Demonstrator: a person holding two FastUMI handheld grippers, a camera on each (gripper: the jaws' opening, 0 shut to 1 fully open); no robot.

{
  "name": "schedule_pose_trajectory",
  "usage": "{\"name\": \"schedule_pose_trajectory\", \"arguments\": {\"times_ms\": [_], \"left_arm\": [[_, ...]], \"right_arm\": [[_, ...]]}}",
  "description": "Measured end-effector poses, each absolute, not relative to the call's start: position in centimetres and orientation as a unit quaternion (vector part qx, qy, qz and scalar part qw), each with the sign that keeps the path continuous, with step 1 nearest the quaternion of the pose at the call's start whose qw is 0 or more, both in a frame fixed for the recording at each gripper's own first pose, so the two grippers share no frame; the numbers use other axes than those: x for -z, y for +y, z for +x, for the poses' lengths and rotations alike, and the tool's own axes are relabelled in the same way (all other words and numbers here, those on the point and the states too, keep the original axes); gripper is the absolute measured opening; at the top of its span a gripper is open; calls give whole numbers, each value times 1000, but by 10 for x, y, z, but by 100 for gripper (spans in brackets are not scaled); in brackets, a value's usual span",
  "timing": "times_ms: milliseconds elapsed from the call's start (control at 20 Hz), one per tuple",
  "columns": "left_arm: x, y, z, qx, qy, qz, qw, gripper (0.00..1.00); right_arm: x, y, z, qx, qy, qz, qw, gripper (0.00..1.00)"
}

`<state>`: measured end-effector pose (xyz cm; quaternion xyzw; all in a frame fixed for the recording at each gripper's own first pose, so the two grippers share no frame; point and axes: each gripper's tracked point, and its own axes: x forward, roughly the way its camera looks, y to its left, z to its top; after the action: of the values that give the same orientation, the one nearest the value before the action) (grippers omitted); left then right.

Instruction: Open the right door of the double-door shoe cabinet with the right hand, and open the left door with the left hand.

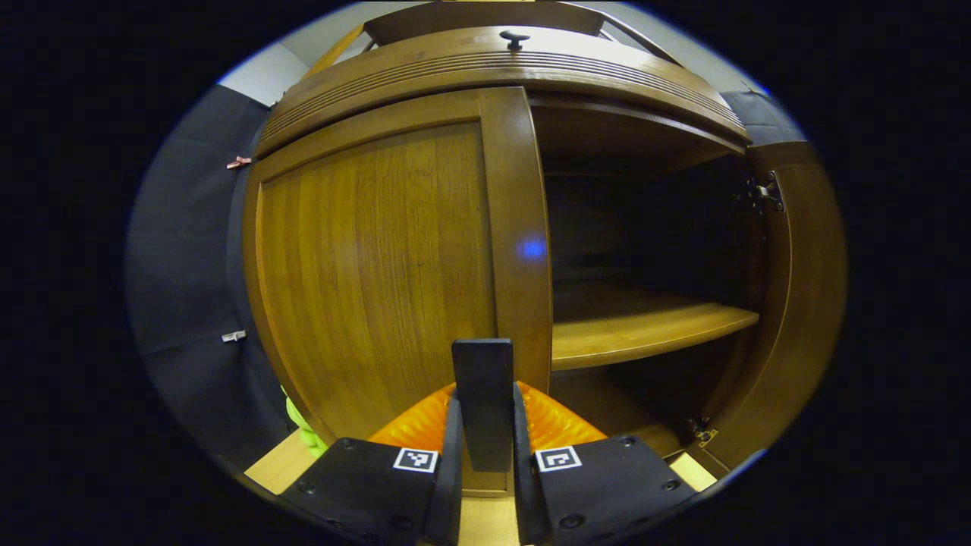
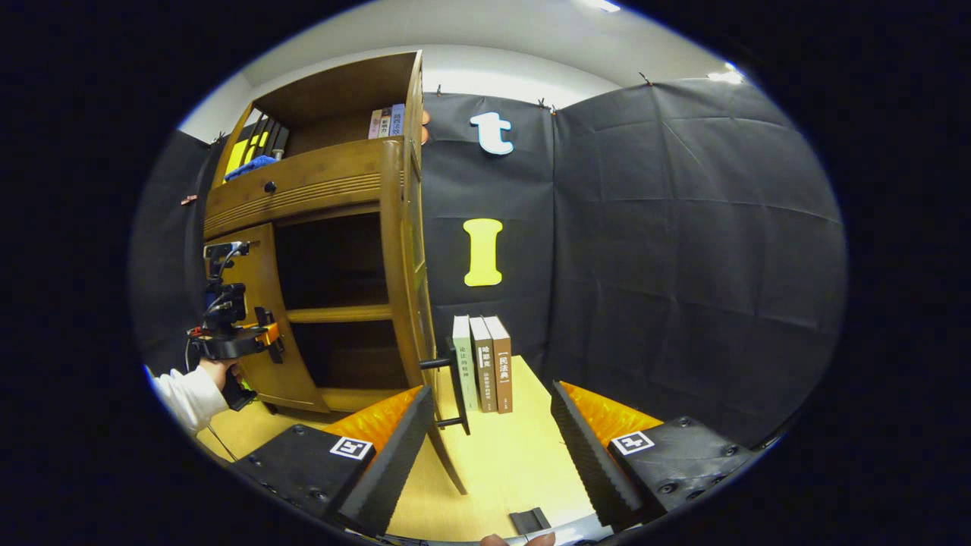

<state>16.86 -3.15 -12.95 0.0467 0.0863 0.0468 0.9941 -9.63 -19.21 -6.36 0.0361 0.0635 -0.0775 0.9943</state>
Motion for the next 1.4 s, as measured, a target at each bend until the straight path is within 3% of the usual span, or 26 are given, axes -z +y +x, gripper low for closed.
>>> {"name": "schedule_pose_trajectory", "arguments": {"times_ms": [550,950,1000,1100,1400], "left_arm": [[118,-31,163,-6,104,30,994,29],[101,-27,160,-14,106,18,994,24],[96,-25,161,-16,106,15,994,24],[96,-21,158,-20,107,10,994,21],[92,-19,160,-29,107,10,994,13]], "right_arm": [[41,-92,-92,13,36,19,999,98],[37,-19,-81,-16,26,10,999,100],[38,-11,-82,-19,26,9,999,92],[39,4,-84,-24,24,9,999,98],[43,41,-84,-35,34,29,998,100]]}}
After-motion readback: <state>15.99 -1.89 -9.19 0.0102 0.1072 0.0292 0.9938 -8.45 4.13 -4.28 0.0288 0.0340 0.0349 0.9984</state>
